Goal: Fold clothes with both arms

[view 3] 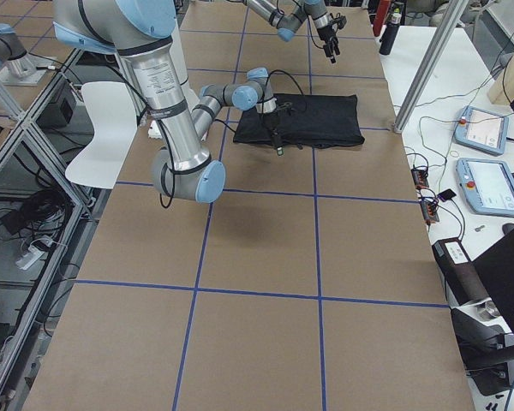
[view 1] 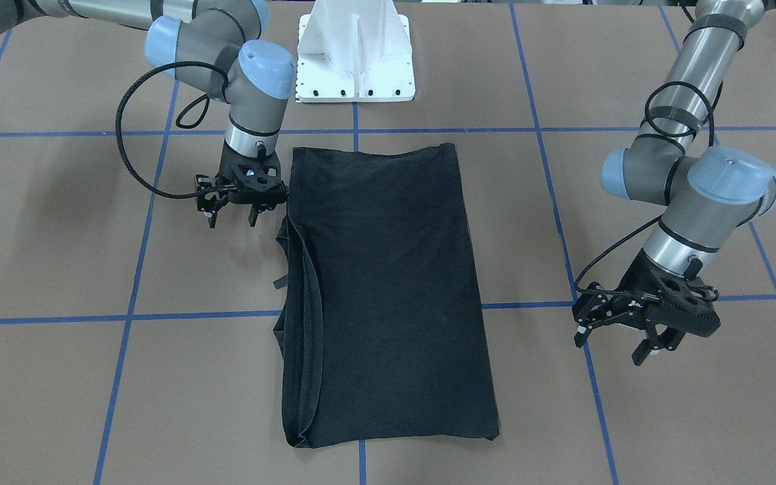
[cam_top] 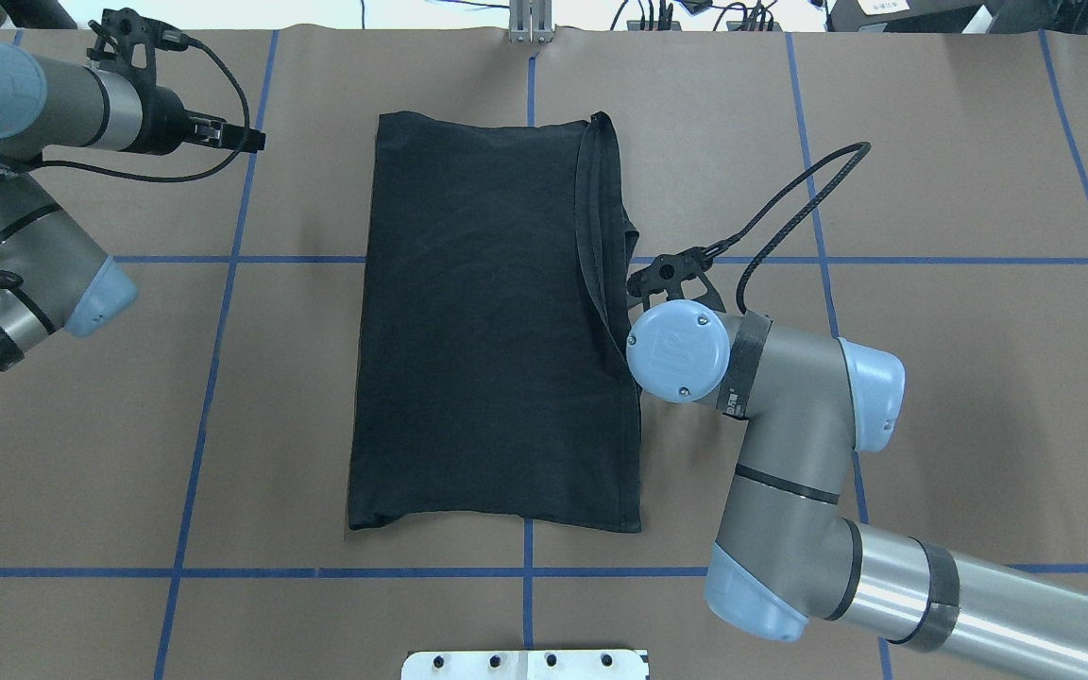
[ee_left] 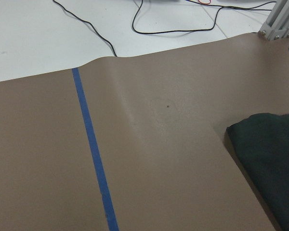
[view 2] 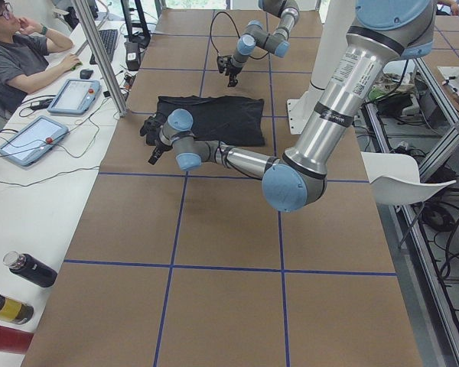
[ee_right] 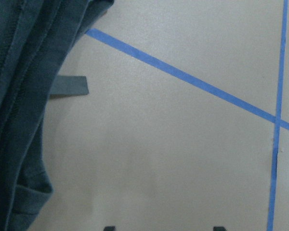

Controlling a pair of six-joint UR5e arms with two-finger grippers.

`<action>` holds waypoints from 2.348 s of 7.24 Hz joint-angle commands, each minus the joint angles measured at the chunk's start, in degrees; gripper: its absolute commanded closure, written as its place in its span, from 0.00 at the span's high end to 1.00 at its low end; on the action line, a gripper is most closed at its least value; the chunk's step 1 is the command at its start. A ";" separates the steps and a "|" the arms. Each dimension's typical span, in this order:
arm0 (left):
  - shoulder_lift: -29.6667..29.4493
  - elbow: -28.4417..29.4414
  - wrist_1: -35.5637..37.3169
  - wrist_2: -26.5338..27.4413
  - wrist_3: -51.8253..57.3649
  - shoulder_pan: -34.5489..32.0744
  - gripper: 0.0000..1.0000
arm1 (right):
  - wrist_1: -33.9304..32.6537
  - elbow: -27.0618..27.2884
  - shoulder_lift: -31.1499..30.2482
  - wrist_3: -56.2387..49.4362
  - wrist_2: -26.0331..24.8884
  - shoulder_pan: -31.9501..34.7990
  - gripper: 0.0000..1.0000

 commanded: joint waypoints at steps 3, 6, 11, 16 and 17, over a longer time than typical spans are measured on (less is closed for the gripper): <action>0.00 -0.06 0.00 -0.07 0.00 0.02 1.00 | 10.59 -11.62 11.25 7.76 0.42 3.51 0.99; 0.00 -0.06 0.00 0.02 -0.17 0.81 1.00 | 16.55 -22.61 14.98 7.62 0.42 3.78 0.99; 0.09 -0.06 -0.26 0.02 -0.52 0.98 1.00 | 14.71 -25.08 14.90 3.69 3.76 6.22 0.99; 0.09 -0.84 -0.62 0.11 -2.09 0.98 1.00 | 14.97 -15.52 6.81 -1.61 6.31 11.60 0.99; 0.09 -2.15 -0.35 0.28 -5.24 1.68 1.00 | 15.49 -13.23 6.81 1.53 7.01 12.04 0.99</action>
